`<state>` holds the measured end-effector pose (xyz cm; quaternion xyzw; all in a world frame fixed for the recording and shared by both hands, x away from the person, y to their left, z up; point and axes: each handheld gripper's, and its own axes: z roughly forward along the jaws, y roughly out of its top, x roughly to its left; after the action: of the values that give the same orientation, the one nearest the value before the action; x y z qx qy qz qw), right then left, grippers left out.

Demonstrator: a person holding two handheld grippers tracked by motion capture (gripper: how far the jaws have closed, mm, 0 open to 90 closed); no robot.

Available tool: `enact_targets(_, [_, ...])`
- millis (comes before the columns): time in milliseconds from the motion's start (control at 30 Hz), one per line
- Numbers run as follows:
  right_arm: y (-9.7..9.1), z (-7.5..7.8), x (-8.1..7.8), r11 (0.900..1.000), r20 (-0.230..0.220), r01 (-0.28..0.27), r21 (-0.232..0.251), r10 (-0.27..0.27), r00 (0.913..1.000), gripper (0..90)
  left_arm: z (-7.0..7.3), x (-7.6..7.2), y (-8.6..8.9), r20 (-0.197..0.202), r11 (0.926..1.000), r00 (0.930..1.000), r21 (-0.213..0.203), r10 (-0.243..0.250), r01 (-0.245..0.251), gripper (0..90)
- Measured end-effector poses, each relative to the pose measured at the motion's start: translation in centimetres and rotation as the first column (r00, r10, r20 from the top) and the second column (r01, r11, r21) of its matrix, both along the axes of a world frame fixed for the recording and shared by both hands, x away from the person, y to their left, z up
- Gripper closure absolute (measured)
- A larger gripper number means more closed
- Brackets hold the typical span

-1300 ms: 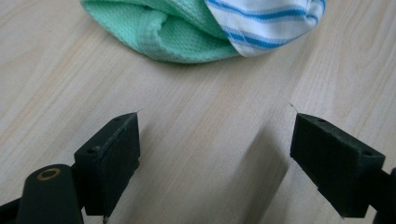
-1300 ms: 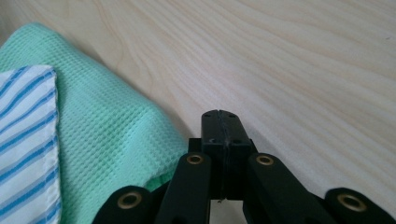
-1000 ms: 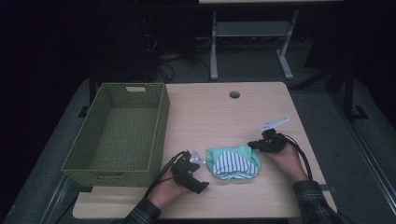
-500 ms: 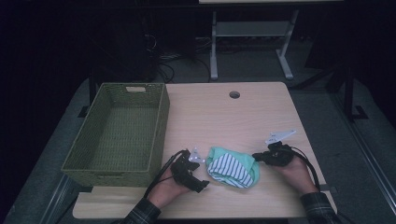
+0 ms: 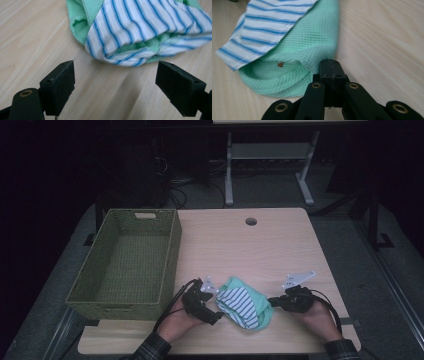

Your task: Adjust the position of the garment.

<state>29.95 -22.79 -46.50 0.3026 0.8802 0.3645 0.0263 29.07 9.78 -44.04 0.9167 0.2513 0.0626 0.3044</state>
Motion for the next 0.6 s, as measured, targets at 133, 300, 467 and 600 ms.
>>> enact_targets(133, [0.9,0.2,-0.7,0.9997,0.007,-0.022,-0.015,0.022,0.9997,89.5,0.2,0.0,0.1,0.005,1.0,1.0,-0.005,-0.003,0.003,15.2])
enact_targets(300, [1.9,0.0,-1.6,0.9982,0.012,-0.056,-0.019,0.057,0.9983,89.5,0.4,-0.2,0.1,0.004,0.9999,1.0,-0.01,-0.004,0.004,15.2])
enact_targets(467, [1.2,0.4,-1.3,0.9999,0.034,-0.011,-0.013,0.012,0.9994,86.6,0.8,-0.2,0.1,0.013,0.9998,0.9999,-0.017,-0.009,0.009,15.2])
enact_targets(600, [-0.2,0.7,-0.6,0.9974,0.051,0.072,-0.01,-0.071,0.9962,81.0,1.4,-0.2,0.0,0.021,0.9995,0.9997,-0.027,-0.016,0.017,15.2])
